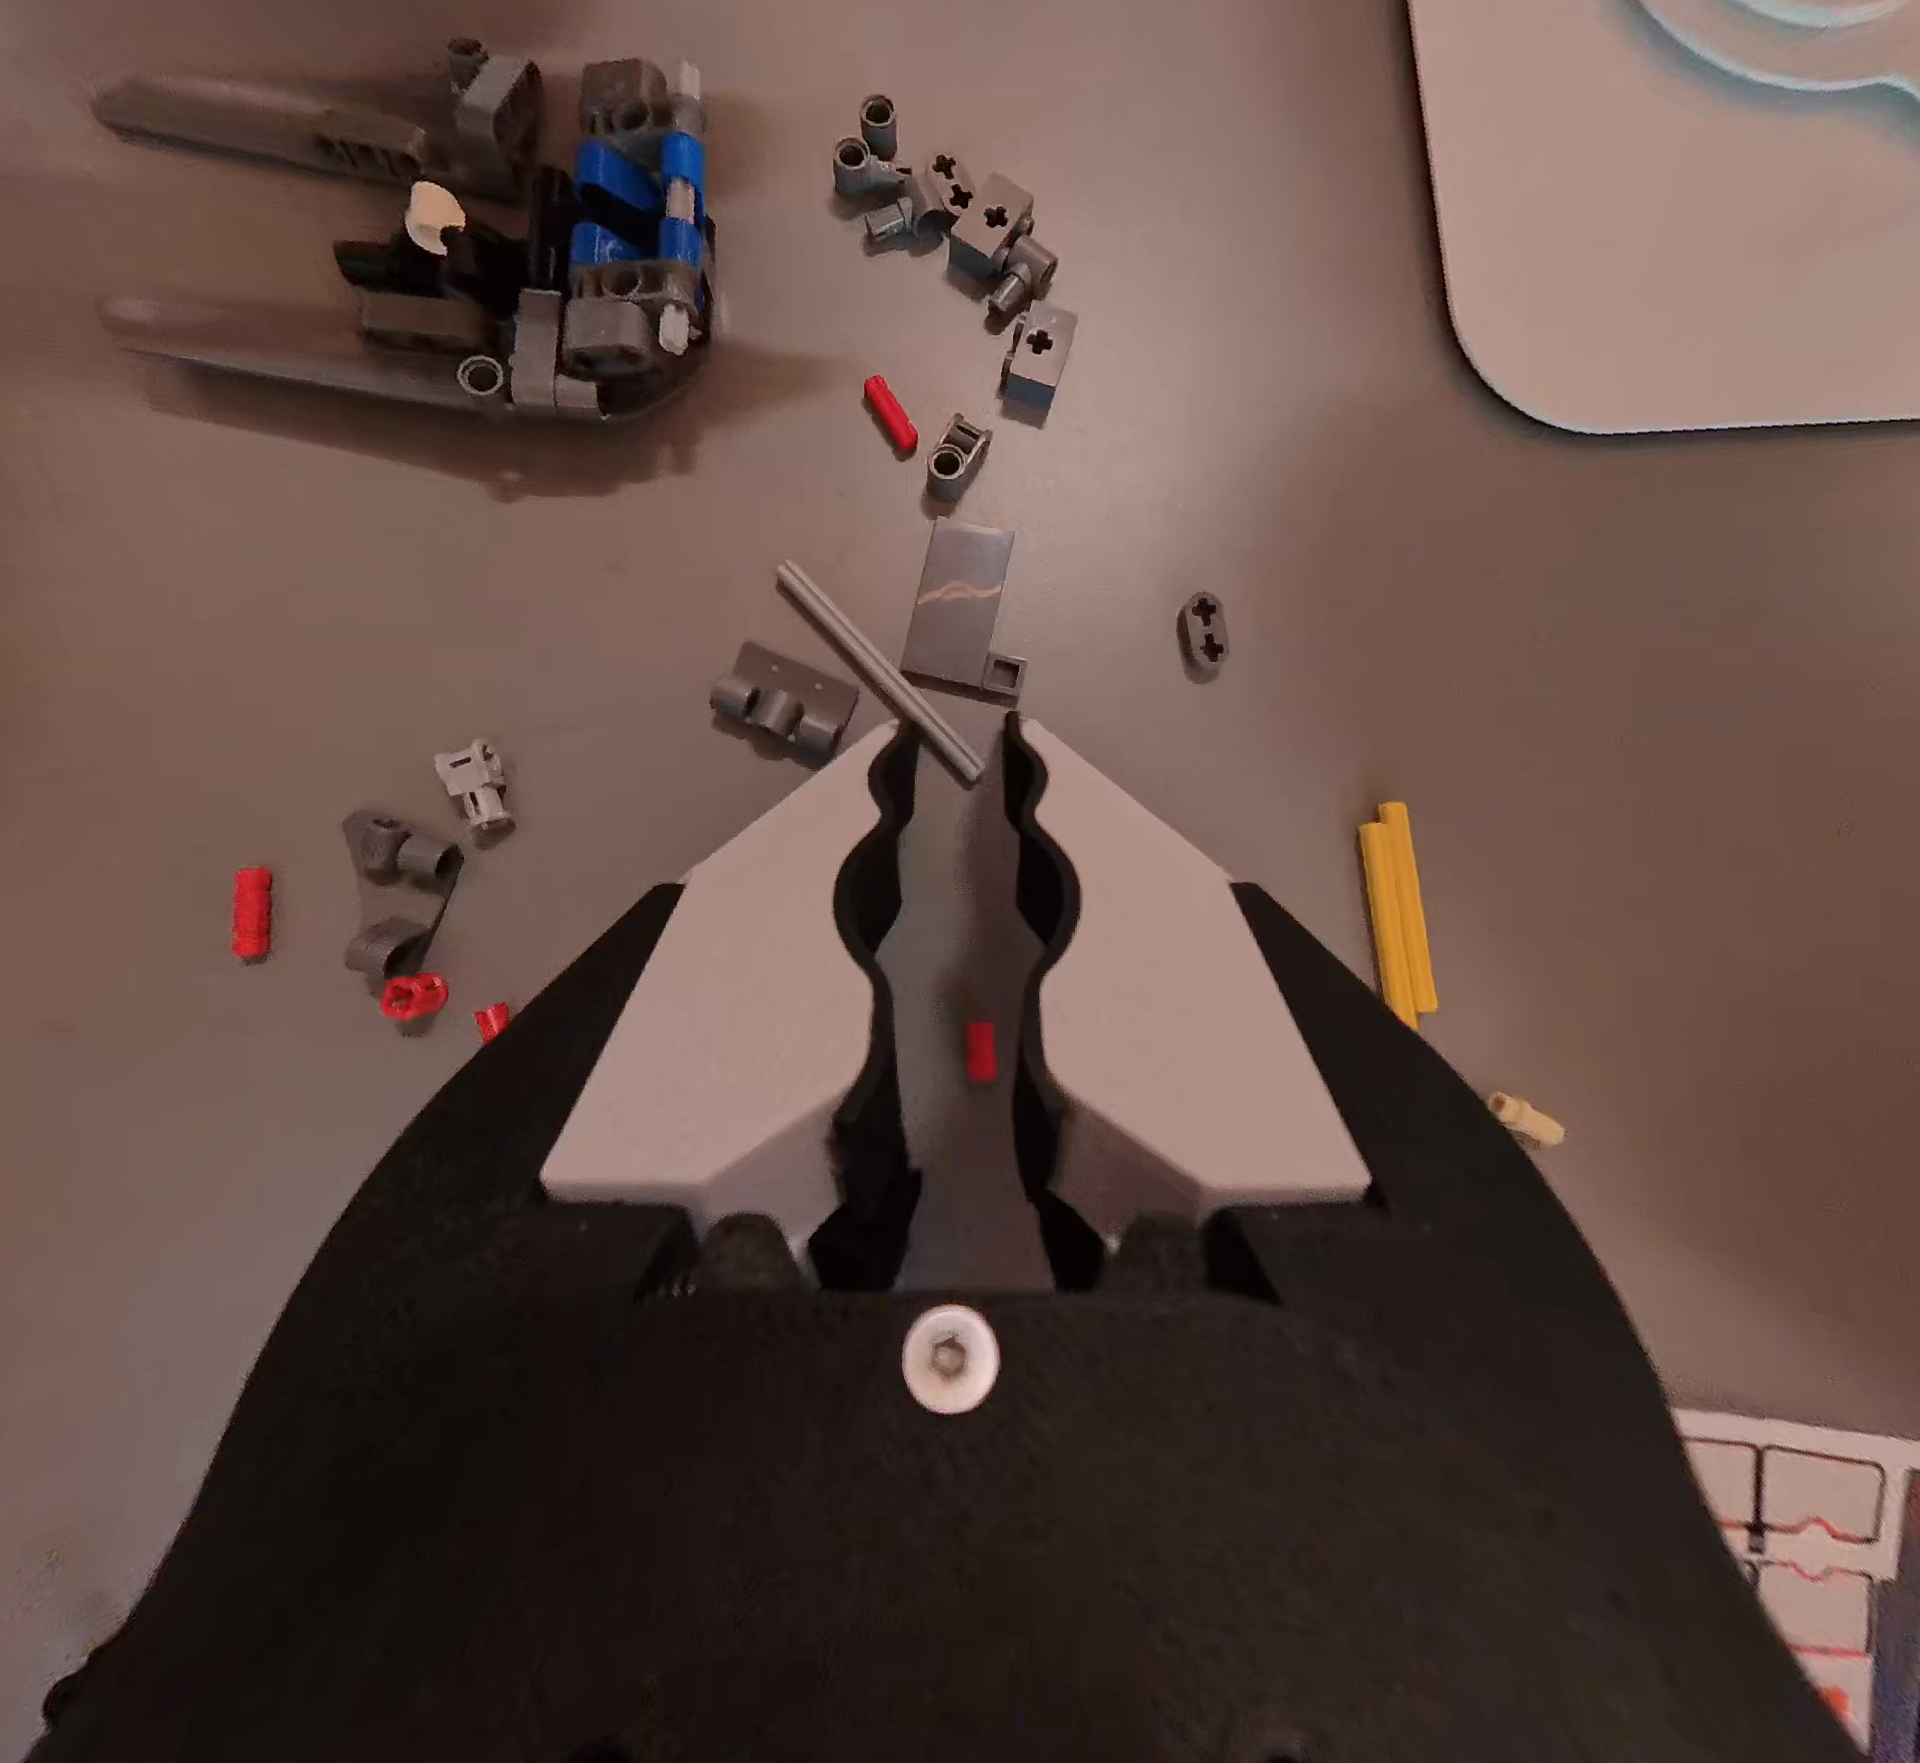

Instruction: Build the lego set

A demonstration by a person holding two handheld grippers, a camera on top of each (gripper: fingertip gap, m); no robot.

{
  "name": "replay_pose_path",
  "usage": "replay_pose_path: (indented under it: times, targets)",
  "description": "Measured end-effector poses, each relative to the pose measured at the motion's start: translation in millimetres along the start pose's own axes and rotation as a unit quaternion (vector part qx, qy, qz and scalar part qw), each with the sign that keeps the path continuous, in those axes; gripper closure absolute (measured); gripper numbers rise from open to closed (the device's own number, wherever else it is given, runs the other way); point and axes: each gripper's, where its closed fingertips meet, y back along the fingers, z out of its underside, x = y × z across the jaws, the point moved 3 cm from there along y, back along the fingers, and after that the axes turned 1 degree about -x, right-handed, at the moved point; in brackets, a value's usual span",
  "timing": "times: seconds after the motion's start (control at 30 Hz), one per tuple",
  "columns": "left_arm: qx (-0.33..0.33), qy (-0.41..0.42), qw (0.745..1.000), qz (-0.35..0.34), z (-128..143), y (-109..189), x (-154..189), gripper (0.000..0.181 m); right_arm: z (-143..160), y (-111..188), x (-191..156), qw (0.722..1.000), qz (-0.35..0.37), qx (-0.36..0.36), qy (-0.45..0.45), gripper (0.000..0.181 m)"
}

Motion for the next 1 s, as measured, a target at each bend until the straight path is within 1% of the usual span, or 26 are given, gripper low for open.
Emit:
replay_pose_path:
  times: [0.07, 0.3, 0.63, 0.77, 0.93, 1.0]
  targets:
    - [0.0, 0.0, 1.0, 0.001, 0, -1, 1, 0.181, -1, -1, -1, 1.0, -0.001, 0.007, 0.0, 0.179]
    - [0.003, -0.002, 1.0, 0.007, -3, -6, 7, 0.181, 3, 2, -2, 1.0, 0.017, 0.009, -0.005, 0.18]
    - [0.009, 0.006, 1.0, 0.005, -4, -10, 9, 0.179, -10, 21, -6, 0.998, 0.026, 0.062, -0.01, 0.18]
    - [0.018, 0.009, 1.0, 0.003, -8, -10, 10, 0.173, -10, 28, -9, 0.996, 0.03, 0.079, -0.013, 0.18]
    - [0.062, 0.007, 0.998, -0.004, -25, -5, 13, 0.15, -20, 34, -12, 0.993, 0.022, 0.112, -0.022, 0.18]
    - [0.08, -0.005, 0.997, -0.012, -35, -2, 16, 0.143, -23, 34, -15, 0.993, 0.017, 0.117, -0.022, 0.18]
